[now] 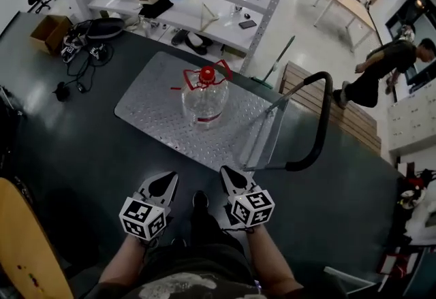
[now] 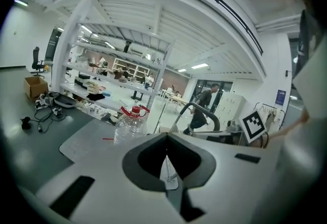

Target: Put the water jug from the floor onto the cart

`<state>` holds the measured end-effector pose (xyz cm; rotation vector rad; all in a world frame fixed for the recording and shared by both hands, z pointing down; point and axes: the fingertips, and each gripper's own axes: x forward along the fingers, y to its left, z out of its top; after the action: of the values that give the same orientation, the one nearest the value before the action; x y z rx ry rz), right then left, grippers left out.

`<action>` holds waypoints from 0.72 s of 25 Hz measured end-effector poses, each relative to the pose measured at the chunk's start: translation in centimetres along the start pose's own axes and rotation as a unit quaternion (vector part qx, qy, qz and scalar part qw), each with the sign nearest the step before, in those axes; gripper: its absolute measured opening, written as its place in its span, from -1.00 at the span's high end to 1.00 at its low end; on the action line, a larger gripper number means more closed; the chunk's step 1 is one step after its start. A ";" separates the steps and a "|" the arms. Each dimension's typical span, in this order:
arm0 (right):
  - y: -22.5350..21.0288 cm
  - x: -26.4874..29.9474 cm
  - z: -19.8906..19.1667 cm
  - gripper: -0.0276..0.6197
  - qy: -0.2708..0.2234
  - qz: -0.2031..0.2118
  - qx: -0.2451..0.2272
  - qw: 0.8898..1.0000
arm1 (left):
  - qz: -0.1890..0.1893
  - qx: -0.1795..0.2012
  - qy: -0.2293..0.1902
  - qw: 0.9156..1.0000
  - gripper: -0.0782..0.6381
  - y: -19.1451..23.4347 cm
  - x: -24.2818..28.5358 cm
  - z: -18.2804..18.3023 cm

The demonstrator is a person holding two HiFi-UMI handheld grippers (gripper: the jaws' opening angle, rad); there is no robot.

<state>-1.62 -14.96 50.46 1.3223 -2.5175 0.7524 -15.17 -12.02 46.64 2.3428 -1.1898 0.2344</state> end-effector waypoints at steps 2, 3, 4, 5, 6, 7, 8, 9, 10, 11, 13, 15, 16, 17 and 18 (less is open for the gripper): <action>2.2 -1.0 -1.5 0.94 0.001 0.001 -0.001 1.000 | 0.001 -0.002 -0.003 1.000 0.76 -0.4 -2.4 -1.2; 3.3 -1.6 -2.2 0.94 0.002 0.003 -0.003 1.000 | 0.001 -0.002 -0.004 1.000 0.76 -0.7 -3.6 -1.8; 4.4 -2.2 -2.8 0.94 0.001 0.005 -0.004 1.000 | 0.001 -0.001 -0.005 1.000 0.76 -0.9 -4.8 -2.4; 5.6 -2.8 -3.5 0.94 0.000 0.007 -0.007 1.000 | 0.001 0.000 -0.006 1.000 0.76 -1.2 -6.0 -3.0; 6.8 -3.4 -4.1 0.94 -0.001 0.009 -0.010 1.000 | 0.001 0.000 -0.008 1.000 0.76 -1.4 -7.2 -3.5; 8.1 -4.1 -4.7 0.94 -0.001 0.011 -0.015 1.000 | 0.000 0.000 -0.010 1.000 0.76 -1.7 -8.5 -4.1; 9.3 -4.7 -5.4 0.94 0.000 0.012 -0.022 1.000 | -0.001 -0.002 -0.012 1.000 0.76 -2.0 -9.8 -4.7; 10.5 -5.4 -6.0 0.94 0.000 0.013 -0.028 1.000 | -0.002 -0.003 -0.013 1.000 0.76 -2.3 -11.1 -5.3; 11.6 -6.1 -6.4 0.94 -0.001 0.012 -0.034 0.999 | -0.003 -0.003 -0.012 1.000 0.76 -2.5 -12.2 -5.9; 12.5 -6.8 -6.8 0.94 -0.003 0.010 -0.038 0.999 | -0.004 -0.002 -0.011 1.000 0.76 -2.8 -13.2 -6.4; 14.1 -8.3 -7.4 0.94 -0.010 0.006 -0.039 0.999 | -0.010 0.000 -0.008 1.000 0.76 -3.5 -14.8 -7.5; 15.3 -9.8 -8.2 0.94 -0.015 0.001 -0.042 0.999 | -0.017 0.002 -0.008 1.000 0.76 -4.3 -16.2 -8.3; 15.8 -10.5 -8.6 0.94 -0.016 -0.003 -0.043 0.999 | -0.020 0.004 -0.009 1.000 0.76 -4.6 -16.8 -8.7; 16.2 -11.2 -8.9 0.94 -0.017 -0.006 -0.045 0.999 | -0.023 0.007 -0.009 1.000 0.76 -5.0 -17.4 -9.0; 16.5 -11.9 -9.3 0.94 -0.018 -0.011 -0.047 0.999 | -0.026 0.009 -0.010 1.000 0.76 -5.4 -17.8 -9.3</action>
<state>-8.69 6.11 47.94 1.3407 -2.5281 0.6036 -21.00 7.96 46.18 2.3929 -1.1393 0.2056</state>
